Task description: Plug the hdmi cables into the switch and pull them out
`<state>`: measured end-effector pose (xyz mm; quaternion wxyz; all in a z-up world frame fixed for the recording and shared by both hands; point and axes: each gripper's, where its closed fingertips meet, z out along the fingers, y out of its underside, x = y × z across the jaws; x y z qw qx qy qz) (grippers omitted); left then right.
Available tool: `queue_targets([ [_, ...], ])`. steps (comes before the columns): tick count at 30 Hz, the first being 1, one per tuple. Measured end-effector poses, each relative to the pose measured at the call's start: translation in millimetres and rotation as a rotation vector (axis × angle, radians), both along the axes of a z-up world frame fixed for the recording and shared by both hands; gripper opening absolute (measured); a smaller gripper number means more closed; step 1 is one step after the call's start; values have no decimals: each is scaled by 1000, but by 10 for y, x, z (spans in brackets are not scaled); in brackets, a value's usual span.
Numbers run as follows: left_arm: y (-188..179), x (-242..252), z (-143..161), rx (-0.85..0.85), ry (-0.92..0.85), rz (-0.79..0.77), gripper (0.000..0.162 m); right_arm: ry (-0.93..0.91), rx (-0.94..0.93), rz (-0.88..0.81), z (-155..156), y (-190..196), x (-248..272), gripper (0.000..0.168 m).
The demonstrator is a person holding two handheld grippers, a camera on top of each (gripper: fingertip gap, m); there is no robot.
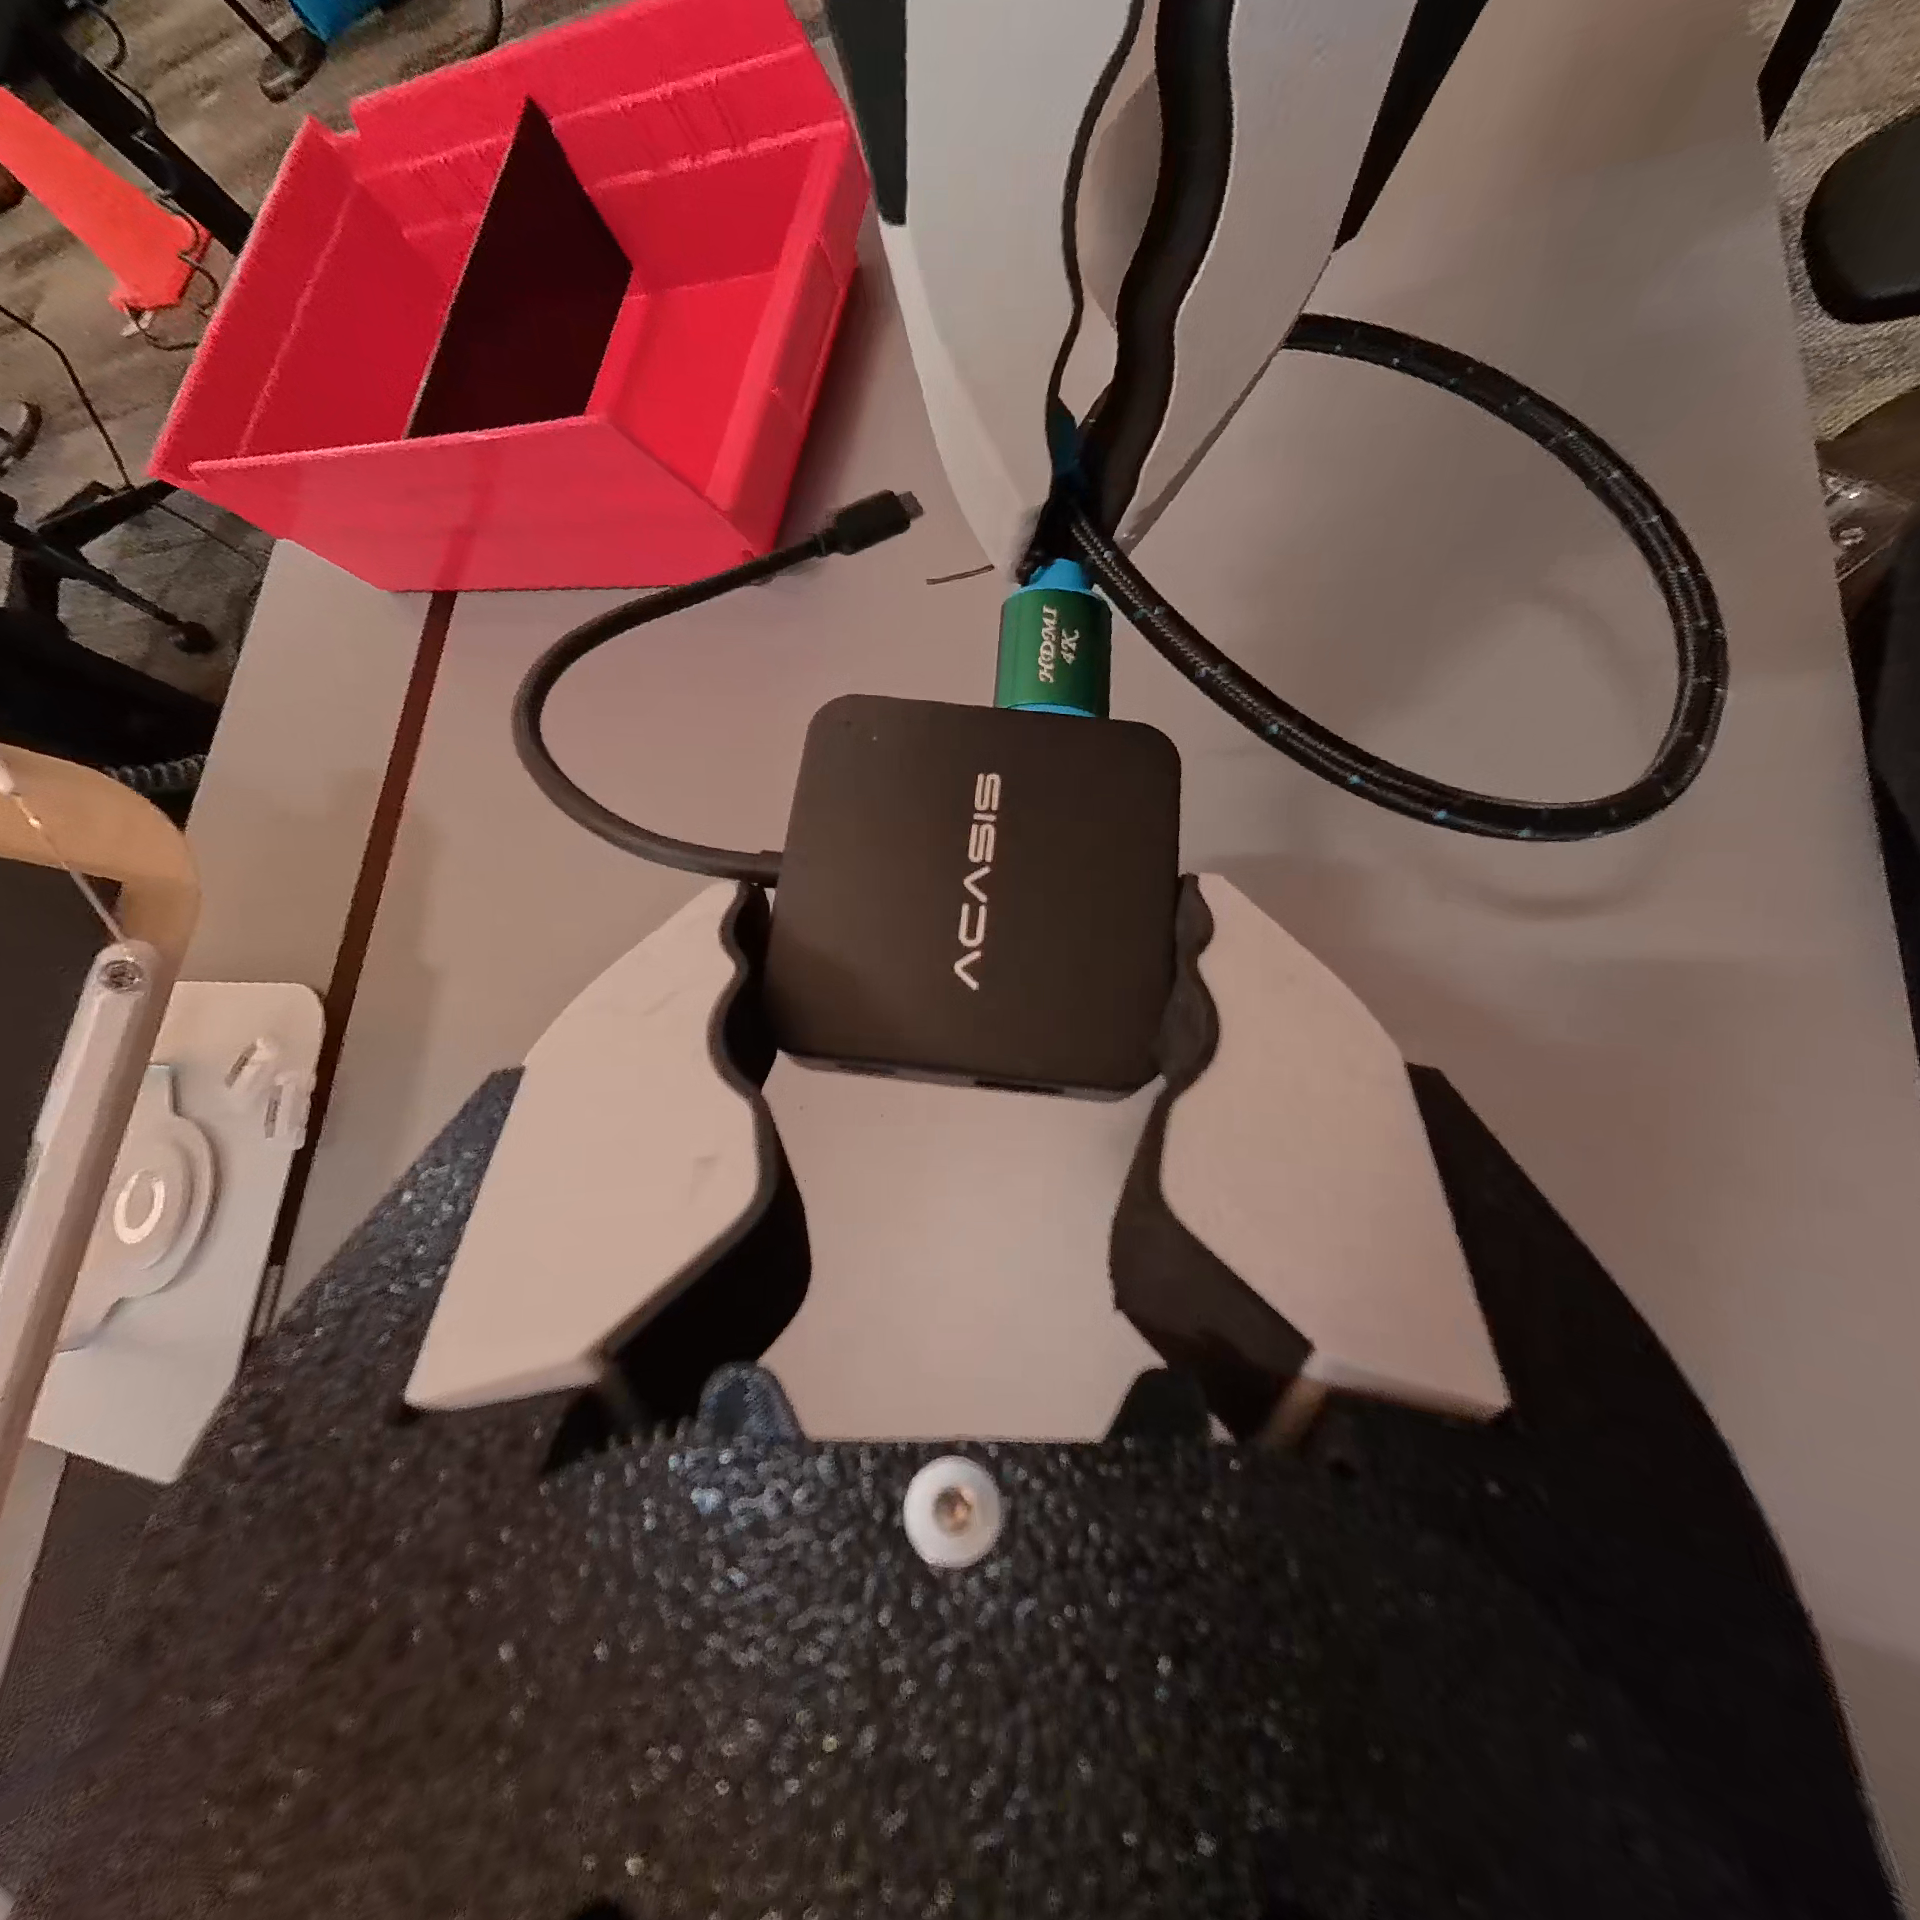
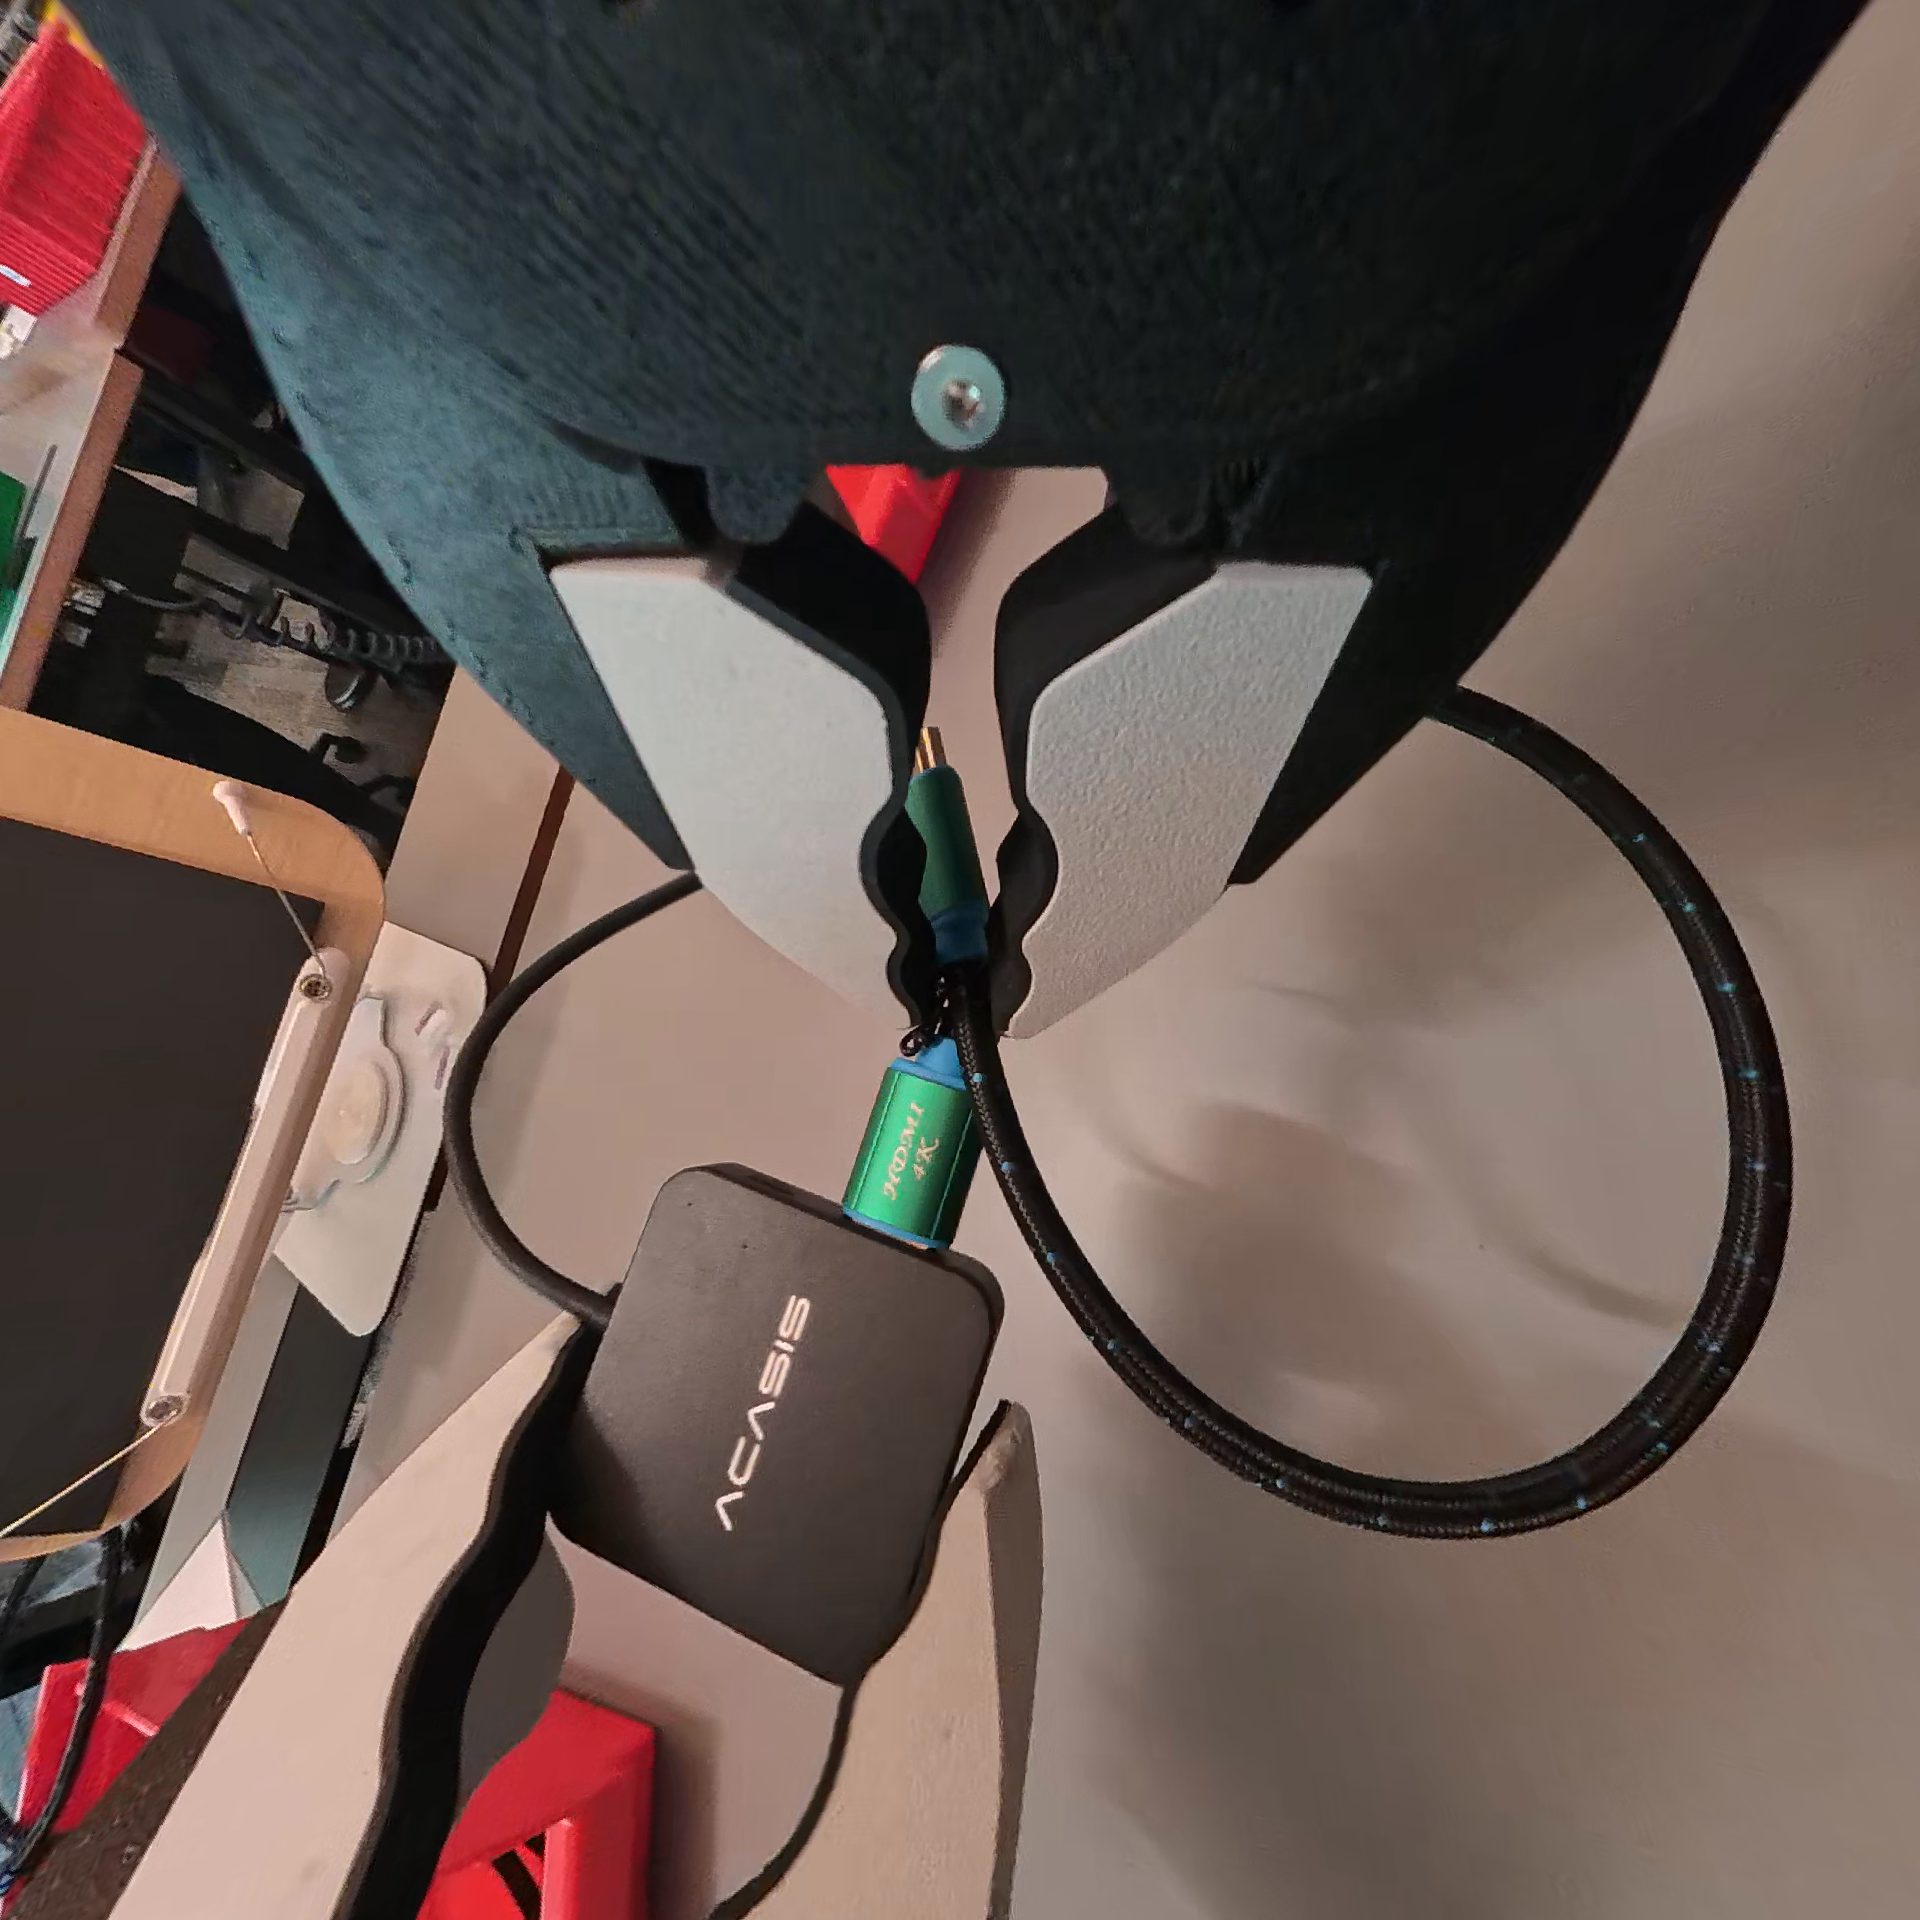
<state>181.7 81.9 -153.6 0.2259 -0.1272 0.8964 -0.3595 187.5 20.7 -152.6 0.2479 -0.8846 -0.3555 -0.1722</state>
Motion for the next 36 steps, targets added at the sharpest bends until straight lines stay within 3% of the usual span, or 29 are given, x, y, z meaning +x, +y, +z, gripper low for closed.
queue_targets([
  [5, 1, -17, -28, 17, 2, -5, 73, -13, -24, 6, -33, -11, -18, 12],
  [11, 8, -68, 3, 31, 6, -6, 73, 97, -27, -20, -32, -48, -27, 11],
  [13, 428, -33, -69, 180, -30, 70, 74, -179, -295, -145, -286, -592, 560, 11],
  [14, 528, -37, 43, 73, -15, 109, 73, -54, -250, -140, -351, -671, 530, 11],
  [15, 503, -45, 236, -92, 9, 119, 73, 123, -114, -119, -221, -524, 311, 10],
  [16, 490, 0, 390, -158, -12, 130, 73, 175, -33, -110, -25, -368, 181, 10],
  [20, 437, 106, 674, -128, -125, 133, 73, 135, 125, -158, 443, -223, 389, 11],
  [24, 614, 80, 750, -115, -185, 190, 74, 40, 254, -396, 764, -575, 1170, 11],
  [28, 680, 61, 795, -209, -205, 239, 74, -21, 450, -762, 978, -980, 2127, 11],
  [33, 692, 17, 818, -228, -229, 265, 74, -141, 406, -1117, 561, -1512, 2960, 11],
  [36, 726, -17, 776, -229, -231, 279, 74, -186, 400, -1224, 257, -1727, 3177, 11],
])
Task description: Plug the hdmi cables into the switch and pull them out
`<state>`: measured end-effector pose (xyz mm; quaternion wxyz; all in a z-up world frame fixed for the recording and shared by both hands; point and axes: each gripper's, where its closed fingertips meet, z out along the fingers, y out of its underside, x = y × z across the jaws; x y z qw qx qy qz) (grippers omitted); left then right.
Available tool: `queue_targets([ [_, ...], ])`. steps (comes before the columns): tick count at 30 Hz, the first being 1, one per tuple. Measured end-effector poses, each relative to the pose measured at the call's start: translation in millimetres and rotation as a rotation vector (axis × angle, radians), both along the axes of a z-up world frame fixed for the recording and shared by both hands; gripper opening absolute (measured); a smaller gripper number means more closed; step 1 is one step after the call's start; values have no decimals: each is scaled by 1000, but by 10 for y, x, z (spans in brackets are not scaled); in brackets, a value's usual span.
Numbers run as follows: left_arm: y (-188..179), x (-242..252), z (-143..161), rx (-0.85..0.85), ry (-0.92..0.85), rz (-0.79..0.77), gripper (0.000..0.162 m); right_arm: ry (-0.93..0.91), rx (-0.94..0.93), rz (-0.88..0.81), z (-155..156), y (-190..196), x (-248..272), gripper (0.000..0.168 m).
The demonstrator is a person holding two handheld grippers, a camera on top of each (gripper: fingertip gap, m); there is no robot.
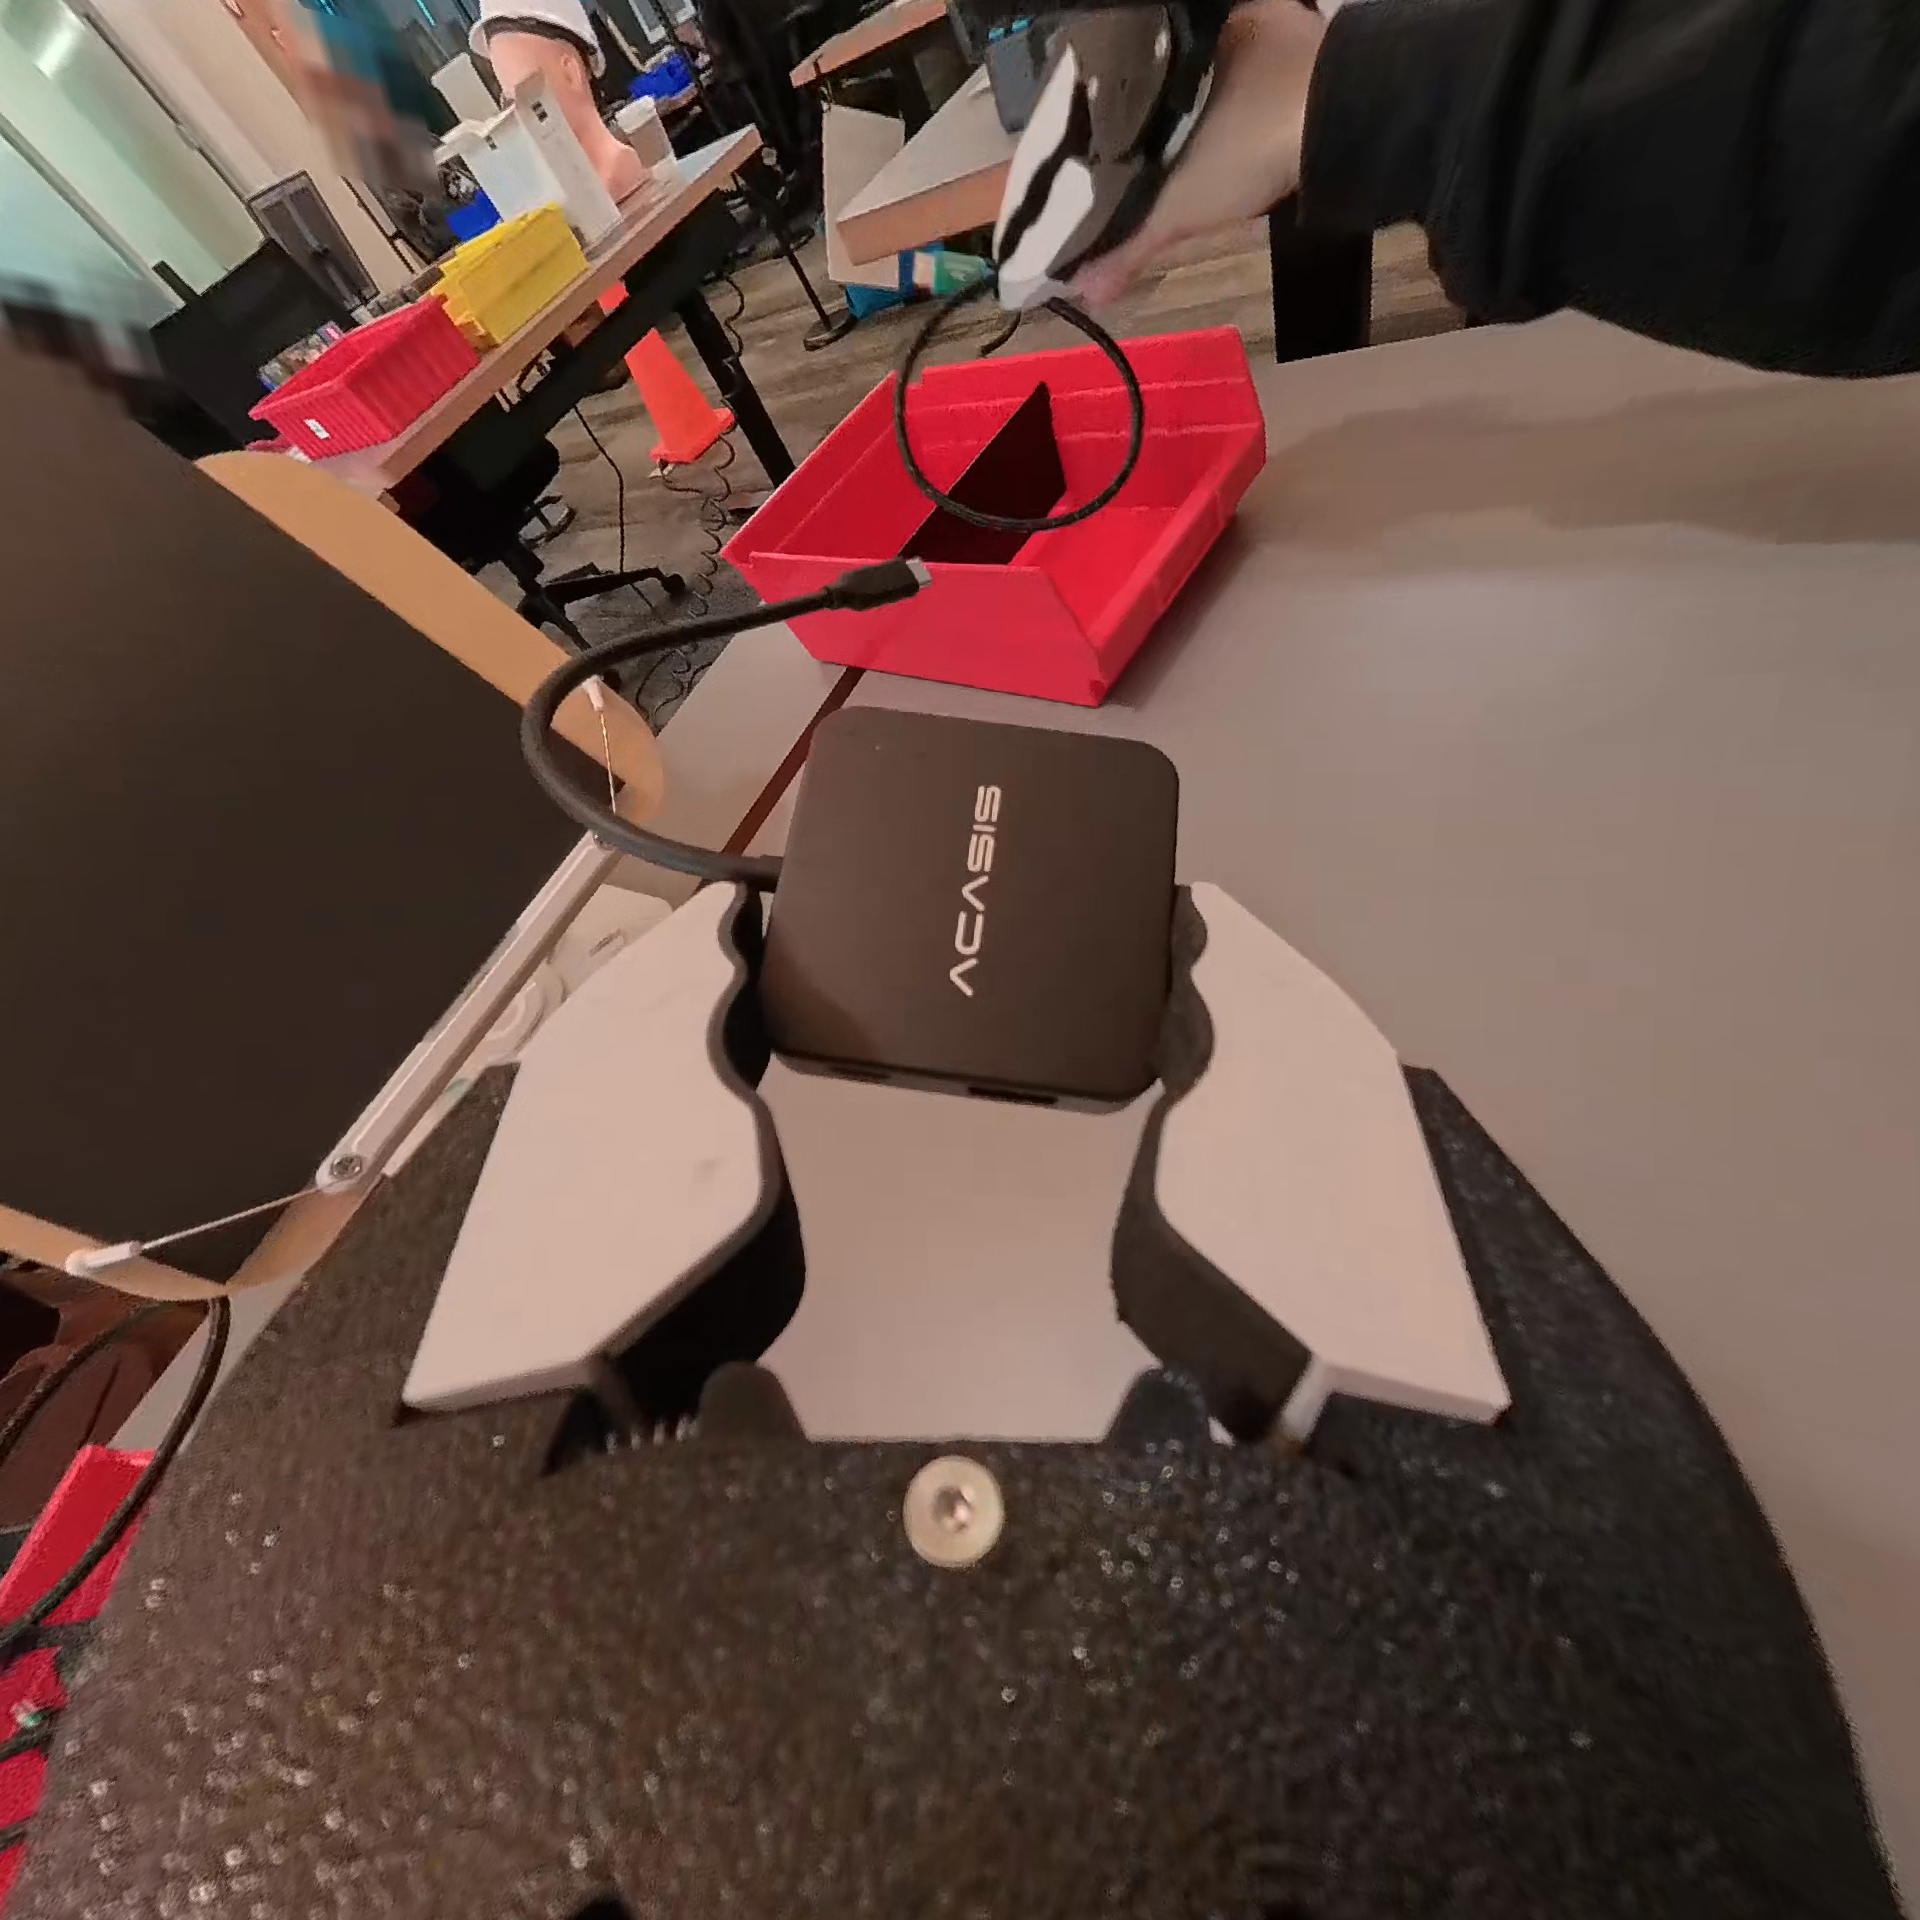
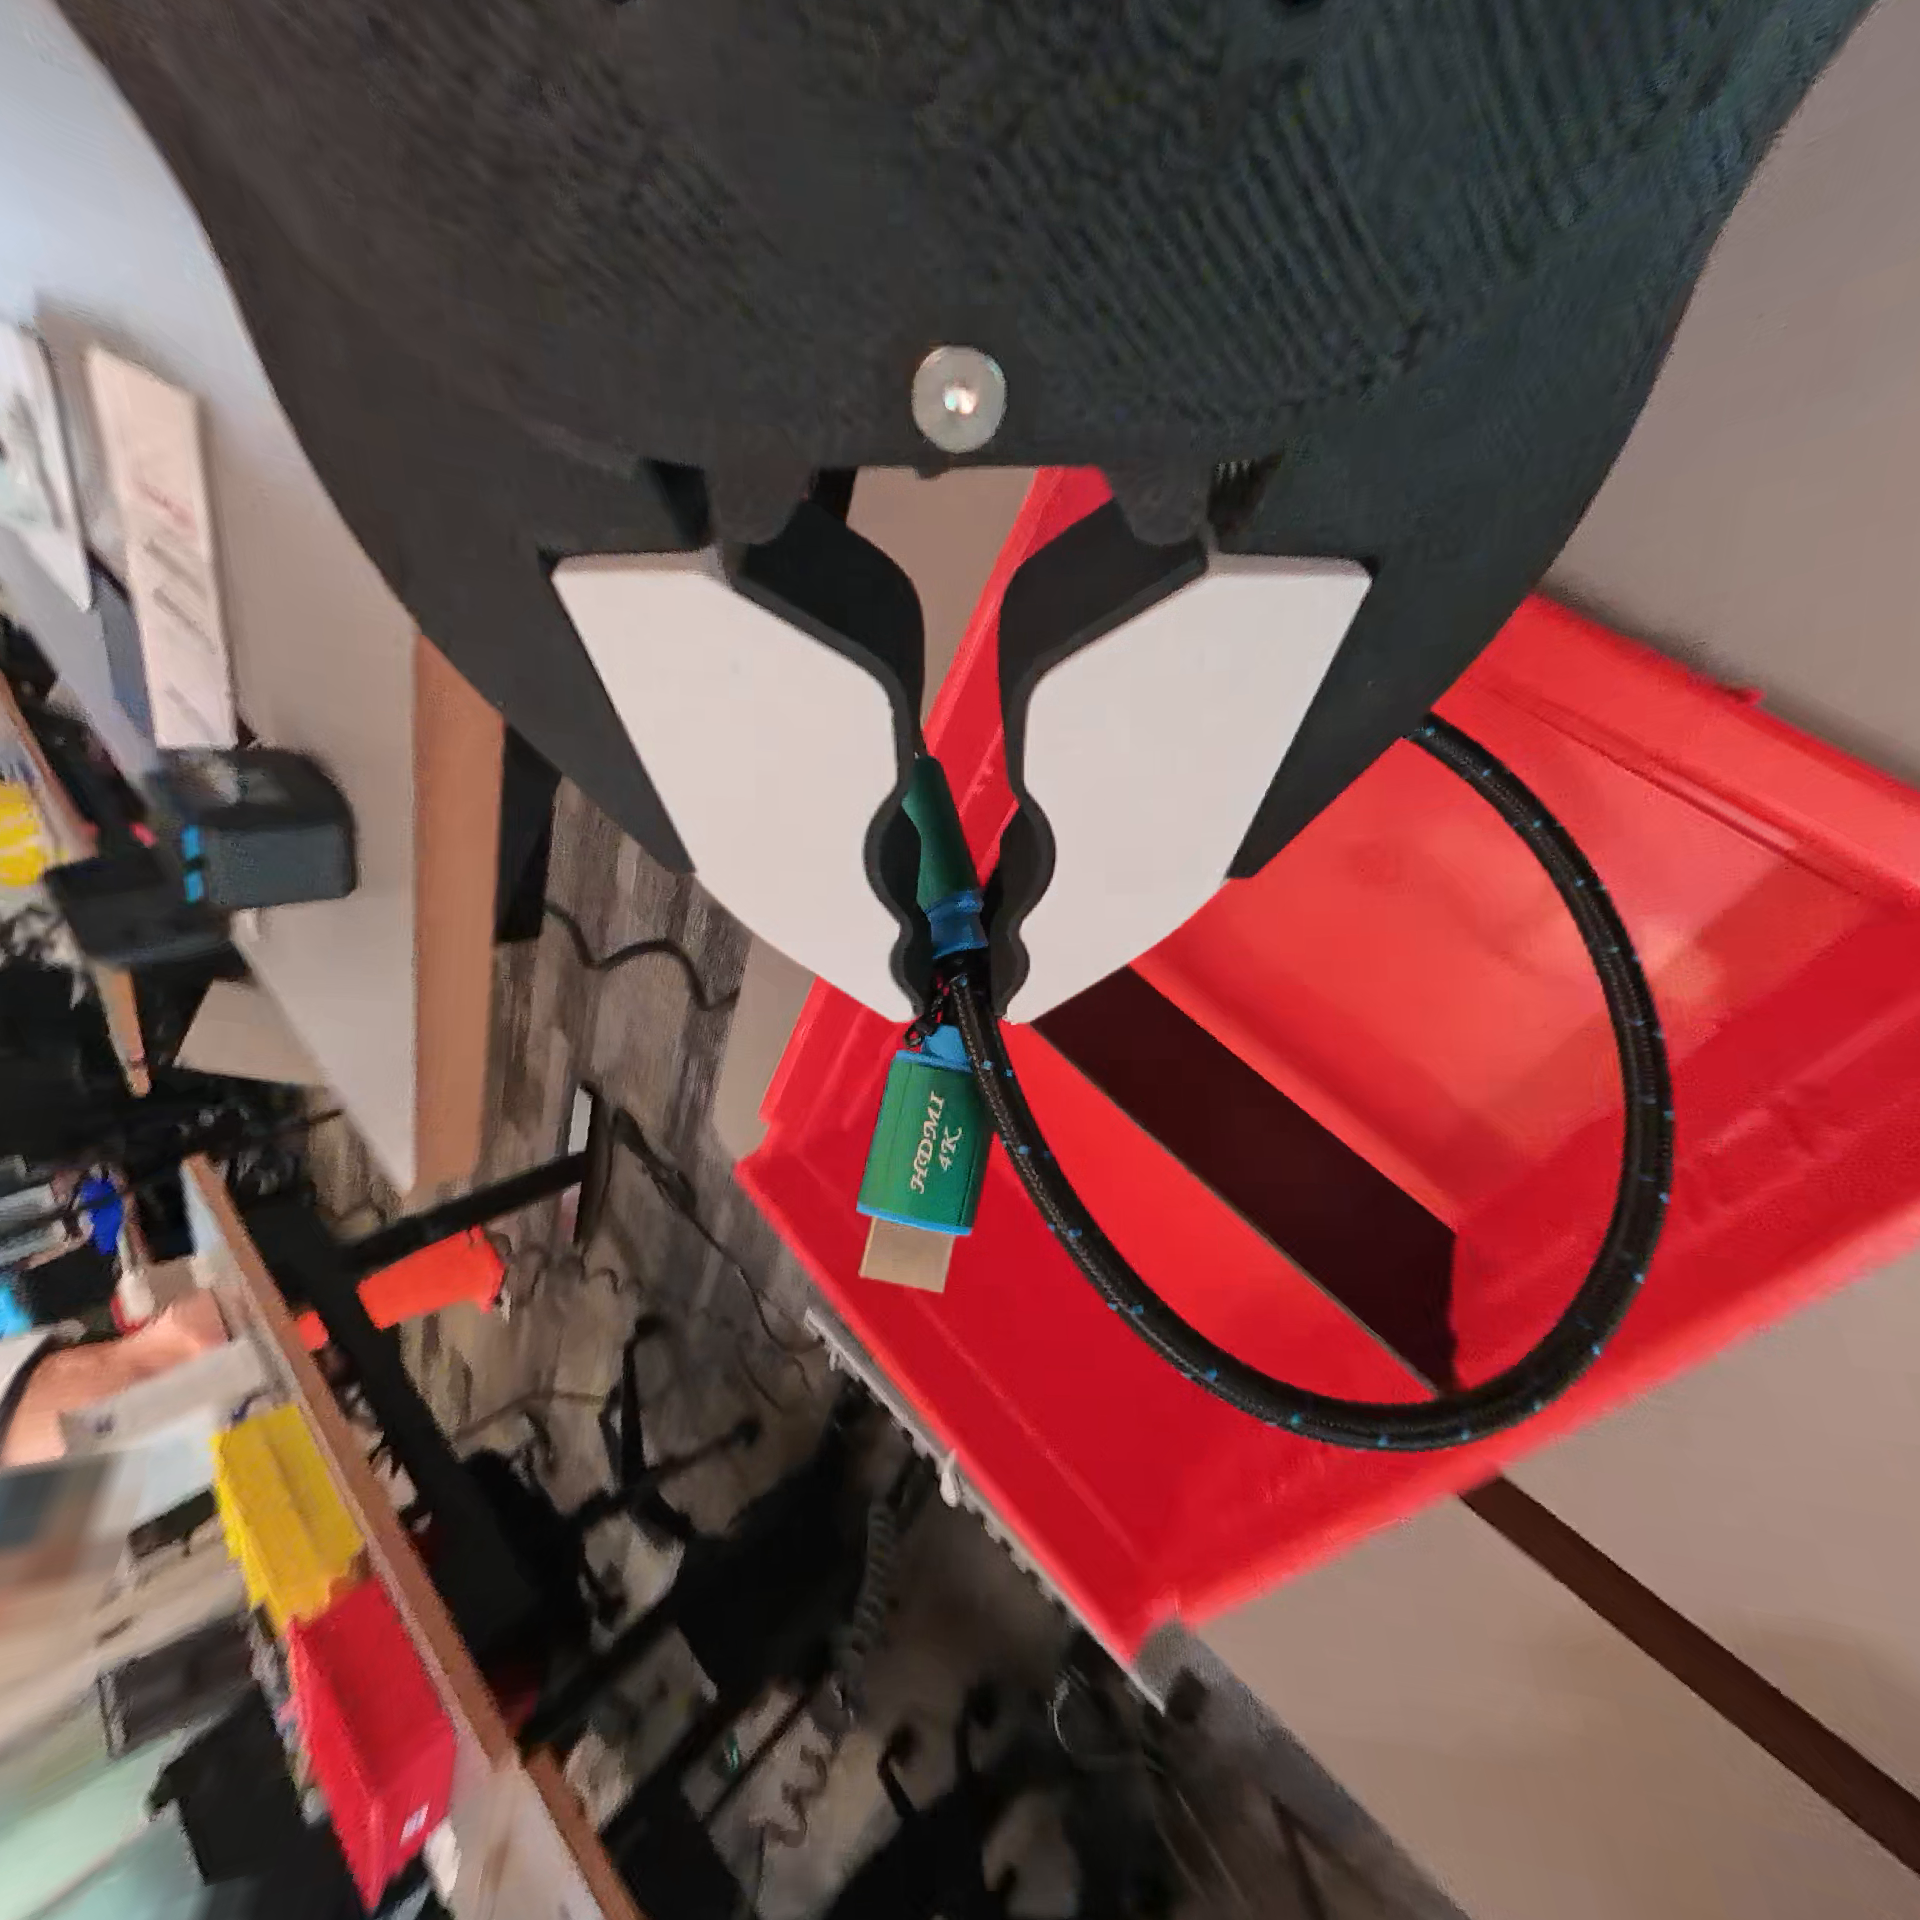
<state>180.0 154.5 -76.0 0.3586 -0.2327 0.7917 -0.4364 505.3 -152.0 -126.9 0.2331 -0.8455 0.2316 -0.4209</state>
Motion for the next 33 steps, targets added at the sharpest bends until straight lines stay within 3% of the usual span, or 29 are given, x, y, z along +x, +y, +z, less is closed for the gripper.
queue_targets([
  [5, 57, -49, -85, -22, 19, 1, 74, 77, -75, -104, -545, -265, 104, 11],
  [8, 44, -32, -113, -35, 29, -6, 74, 240, -29, -103, -854, -231, 43, 11],
  [10, 21, -17, -128, -33, 31, -13, 74, 331, -31, -74, -1011, -192, 4, 30],
  [13, -5, 0, -147, -32, 33, -16, 74, 212, -36, -107, -797, -280, 118, 65],
  [17, -6, 30, -131, -70, 27, -9, 74, 111, 192, -44, -167, -133, 32, 84],
  [20, -68, 32, -131, -117, 41, -42, 74, 67, 413, 327, 402, 527, -555, 84],
  [23, -171, 39, -175, -124, 65, -88, 74, 84, 514, 783, 786, 1256, -1641, 77],
  [26, -223, 108, -214, -78, 53, -81, 73, 202, 496, 989, 737, 1709, -2496, 55],
  [30, -283, 179, -147, -55, -19, -51, 74, 393, 534, 990, 482, 2055, -2958, 55],
  [33, -393, 148, -90, -49, -75, -98, 73, 571, 772, 921, 499, 2302, -2987, 54],
])
